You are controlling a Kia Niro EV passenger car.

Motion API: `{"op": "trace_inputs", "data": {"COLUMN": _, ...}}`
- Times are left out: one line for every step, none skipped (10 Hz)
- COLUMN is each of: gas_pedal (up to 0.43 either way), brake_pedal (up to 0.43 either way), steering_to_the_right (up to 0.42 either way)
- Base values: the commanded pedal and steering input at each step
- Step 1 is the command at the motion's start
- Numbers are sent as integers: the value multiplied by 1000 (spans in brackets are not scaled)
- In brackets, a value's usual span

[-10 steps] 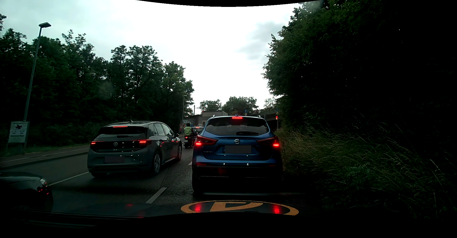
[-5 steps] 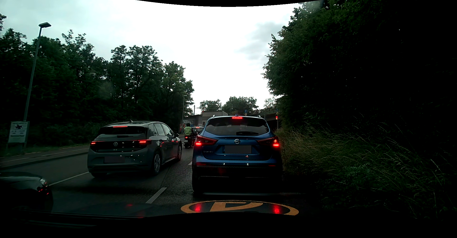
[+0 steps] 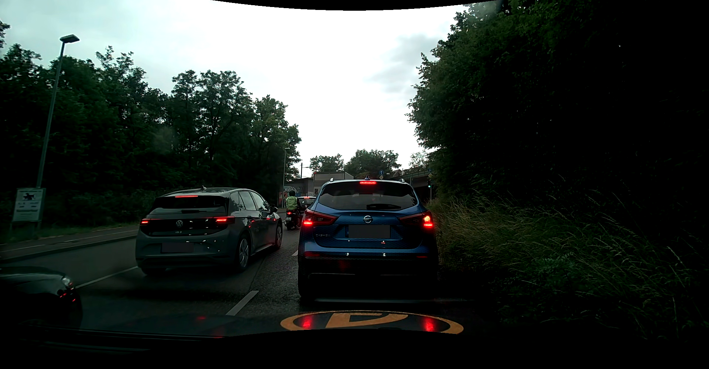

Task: Follow the waypoints while adhering to traffic rules and regulations

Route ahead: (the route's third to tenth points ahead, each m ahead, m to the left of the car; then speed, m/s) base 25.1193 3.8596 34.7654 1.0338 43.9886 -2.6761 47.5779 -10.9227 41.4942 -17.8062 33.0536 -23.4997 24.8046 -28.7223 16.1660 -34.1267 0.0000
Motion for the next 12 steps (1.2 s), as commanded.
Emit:
{"op": "trace_inputs", "data": {"gas_pedal": 0, "brake_pedal": 274, "steering_to_the_right": -10}}
{"op": "trace_inputs", "data": {"gas_pedal": 0, "brake_pedal": 274, "steering_to_the_right": -10}}
{"op": "trace_inputs", "data": {"gas_pedal": 0, "brake_pedal": 274, "steering_to_the_right": -10}}
{"op": "trace_inputs", "data": {"gas_pedal": 0, "brake_pedal": 274, "steering_to_the_right": -10}}
{"op": "trace_inputs", "data": {"gas_pedal": 0, "brake_pedal": 274, "steering_to_the_right": -10}}
{"op": "trace_inputs", "data": {"gas_pedal": 0, "brake_pedal": 274, "steering_to_the_right": -10}}
{"op": "trace_inputs", "data": {"gas_pedal": 0, "brake_pedal": 274, "steering_to_the_right": -10}}
{"op": "trace_inputs", "data": {"gas_pedal": 0, "brake_pedal": 274, "steering_to_the_right": -10}}
{"op": "trace_inputs", "data": {"gas_pedal": 0, "brake_pedal": 274, "steering_to_the_right": -10}}
{"op": "trace_inputs", "data": {"gas_pedal": 0, "brake_pedal": 274, "steering_to_the_right": -10}}
{"op": "trace_inputs", "data": {"gas_pedal": 0, "brake_pedal": 274, "steering_to_the_right": -10}}
{"op": "trace_inputs", "data": {"gas_pedal": 0, "brake_pedal": 274, "steering_to_the_right": -10}}
